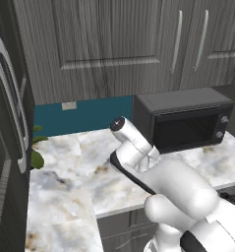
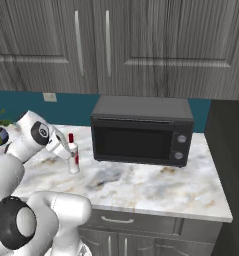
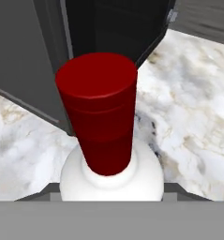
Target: Place the liquors on the top shelf of the fridge to keep them out of children's reach, and place the pear on lower shelves for easy access.
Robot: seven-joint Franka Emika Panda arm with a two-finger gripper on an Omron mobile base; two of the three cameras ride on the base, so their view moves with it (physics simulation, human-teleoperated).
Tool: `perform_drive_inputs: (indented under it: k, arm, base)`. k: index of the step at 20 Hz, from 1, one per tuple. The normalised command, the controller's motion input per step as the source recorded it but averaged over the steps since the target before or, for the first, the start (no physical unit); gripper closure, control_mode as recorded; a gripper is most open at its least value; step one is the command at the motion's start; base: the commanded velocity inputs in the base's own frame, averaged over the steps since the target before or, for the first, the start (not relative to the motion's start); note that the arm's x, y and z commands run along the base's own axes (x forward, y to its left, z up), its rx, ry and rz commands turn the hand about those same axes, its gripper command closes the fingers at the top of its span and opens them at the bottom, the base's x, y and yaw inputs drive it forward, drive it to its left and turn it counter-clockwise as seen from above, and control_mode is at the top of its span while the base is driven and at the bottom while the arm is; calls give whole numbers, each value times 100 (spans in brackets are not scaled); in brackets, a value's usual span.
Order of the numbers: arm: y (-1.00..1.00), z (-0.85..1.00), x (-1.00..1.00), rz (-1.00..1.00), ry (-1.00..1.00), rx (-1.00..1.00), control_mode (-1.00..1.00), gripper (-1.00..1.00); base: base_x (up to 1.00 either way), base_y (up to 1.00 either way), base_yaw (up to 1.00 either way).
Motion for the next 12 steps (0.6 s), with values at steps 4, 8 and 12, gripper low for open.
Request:
perform_drive_inputs:
  k: [4, 8, 12]
  arm:
    - [10, 69, -69, 13, -9, -6, -100, 100]
    - [0, 43, -69, 25, -9, -2, -100, 100]
    - [0, 50, -52, 32, -4, 0, -100, 100]
  base:
    - [0, 0, 0]
    - [0, 0, 0]
    - [0, 0, 0]
